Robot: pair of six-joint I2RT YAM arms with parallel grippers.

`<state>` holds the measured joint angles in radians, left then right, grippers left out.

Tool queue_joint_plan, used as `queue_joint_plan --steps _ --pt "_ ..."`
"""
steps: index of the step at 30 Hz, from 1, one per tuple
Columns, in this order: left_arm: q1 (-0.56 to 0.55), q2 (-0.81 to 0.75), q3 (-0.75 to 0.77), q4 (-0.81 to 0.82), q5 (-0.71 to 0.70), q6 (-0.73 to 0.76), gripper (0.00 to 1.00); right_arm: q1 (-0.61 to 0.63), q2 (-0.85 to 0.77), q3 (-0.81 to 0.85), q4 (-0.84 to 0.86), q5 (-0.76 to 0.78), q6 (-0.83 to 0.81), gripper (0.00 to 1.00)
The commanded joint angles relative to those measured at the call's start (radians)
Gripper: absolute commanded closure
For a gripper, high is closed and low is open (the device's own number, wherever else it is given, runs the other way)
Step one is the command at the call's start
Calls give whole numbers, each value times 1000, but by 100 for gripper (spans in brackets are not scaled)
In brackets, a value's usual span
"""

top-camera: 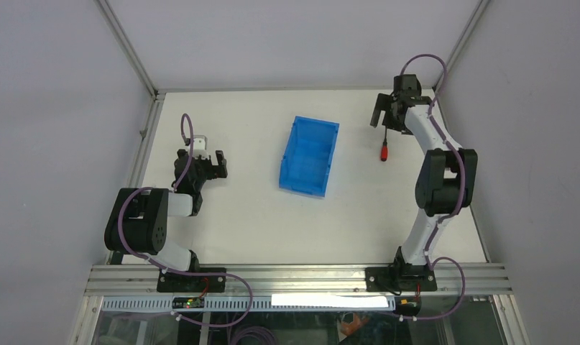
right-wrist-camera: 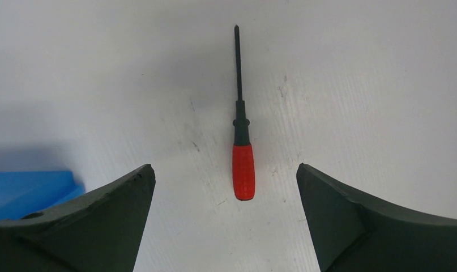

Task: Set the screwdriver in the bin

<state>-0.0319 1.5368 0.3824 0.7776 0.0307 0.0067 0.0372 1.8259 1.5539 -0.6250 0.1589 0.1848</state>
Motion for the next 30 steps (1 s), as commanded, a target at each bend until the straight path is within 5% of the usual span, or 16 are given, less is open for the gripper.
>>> queue_joint_plan --steps 1,14,18,21,23,30 --pt "-2 -29 0 29 9 -19 1 -25 111 92 -118 -16 -13 1" --pt "-4 -30 0 29 9 -19 1 -34 259 8 -73 -53 29 17" --pt "-3 -29 0 29 9 -19 1 -34 276 6 -74 -82 45 40" --pt "-3 -29 0 29 8 -19 1 -34 269 12 -90 -83 47 80" --pt "-4 -29 0 28 9 -19 1 -34 252 25 -104 -77 45 96" --pt "-3 -29 0 28 9 -19 1 -35 105 87 -226 7 55 100"
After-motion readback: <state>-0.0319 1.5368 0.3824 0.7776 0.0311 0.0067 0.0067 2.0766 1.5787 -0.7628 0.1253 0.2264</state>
